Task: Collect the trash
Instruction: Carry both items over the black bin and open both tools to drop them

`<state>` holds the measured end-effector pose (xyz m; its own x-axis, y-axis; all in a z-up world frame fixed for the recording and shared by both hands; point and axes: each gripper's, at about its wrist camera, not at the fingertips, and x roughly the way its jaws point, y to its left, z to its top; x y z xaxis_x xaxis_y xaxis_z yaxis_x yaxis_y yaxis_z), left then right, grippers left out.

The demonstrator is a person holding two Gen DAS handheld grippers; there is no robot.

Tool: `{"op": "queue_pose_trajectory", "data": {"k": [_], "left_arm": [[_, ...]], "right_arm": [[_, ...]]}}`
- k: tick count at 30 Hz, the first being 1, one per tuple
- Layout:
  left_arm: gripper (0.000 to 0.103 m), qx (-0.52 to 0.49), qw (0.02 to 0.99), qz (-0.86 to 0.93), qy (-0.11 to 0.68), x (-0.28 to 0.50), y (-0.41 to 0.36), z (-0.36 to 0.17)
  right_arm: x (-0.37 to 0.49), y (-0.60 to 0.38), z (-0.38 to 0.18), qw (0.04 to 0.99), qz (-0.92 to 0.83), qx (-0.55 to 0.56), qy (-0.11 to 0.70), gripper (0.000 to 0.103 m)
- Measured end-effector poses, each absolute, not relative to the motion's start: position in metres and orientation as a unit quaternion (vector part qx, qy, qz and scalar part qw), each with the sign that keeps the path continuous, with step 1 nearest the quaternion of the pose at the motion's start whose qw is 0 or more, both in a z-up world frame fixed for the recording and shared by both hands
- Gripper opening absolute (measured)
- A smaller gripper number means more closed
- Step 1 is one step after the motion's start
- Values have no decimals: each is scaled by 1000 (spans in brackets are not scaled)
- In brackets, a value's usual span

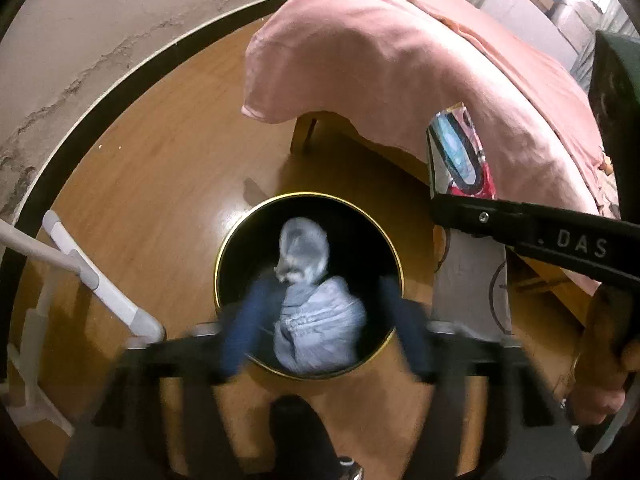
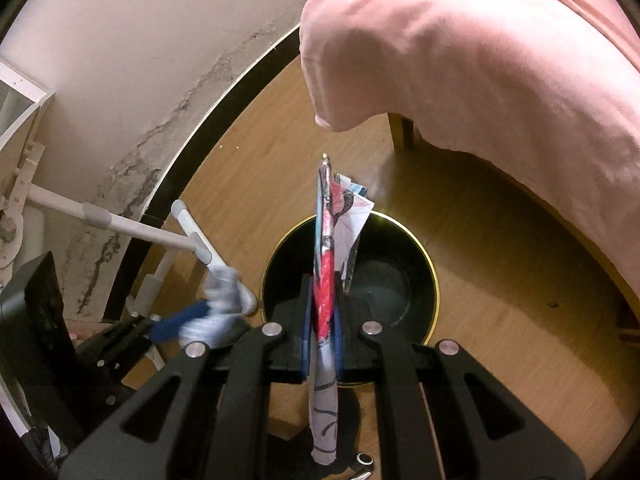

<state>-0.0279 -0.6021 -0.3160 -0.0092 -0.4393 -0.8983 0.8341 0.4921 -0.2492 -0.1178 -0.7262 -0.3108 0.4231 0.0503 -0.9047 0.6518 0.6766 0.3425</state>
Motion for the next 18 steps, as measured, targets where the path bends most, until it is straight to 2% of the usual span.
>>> {"op": "queue_pose_trajectory", "data": {"k": [8, 11, 13, 14, 15, 18], "left_arm": [[71, 178, 683, -462, 537, -20, -599, -319], [75, 176, 687, -463, 532, -18, -594, -316], [78, 172, 690, -461, 531, -17, -591, -314], [79, 169, 691, -461, 531, -16, -590, -312], [80, 167, 693, -459, 530, -15, -588, -310], [82, 159, 697, -460, 526, -14, -582, -302]], "right_arm": [[-111, -730, -334, 752, -189, 350, 525, 9], [-105, -728, -341, 748, -184, 349, 533, 11], [-104, -728, -342, 745, -187, 350, 536, 31], [-104, -729, -340, 746, -190, 351, 534, 56], [-104, -729, -337, 749, -194, 348, 529, 65], [-105, -728, -328, 756, -201, 338, 523, 66]]}}
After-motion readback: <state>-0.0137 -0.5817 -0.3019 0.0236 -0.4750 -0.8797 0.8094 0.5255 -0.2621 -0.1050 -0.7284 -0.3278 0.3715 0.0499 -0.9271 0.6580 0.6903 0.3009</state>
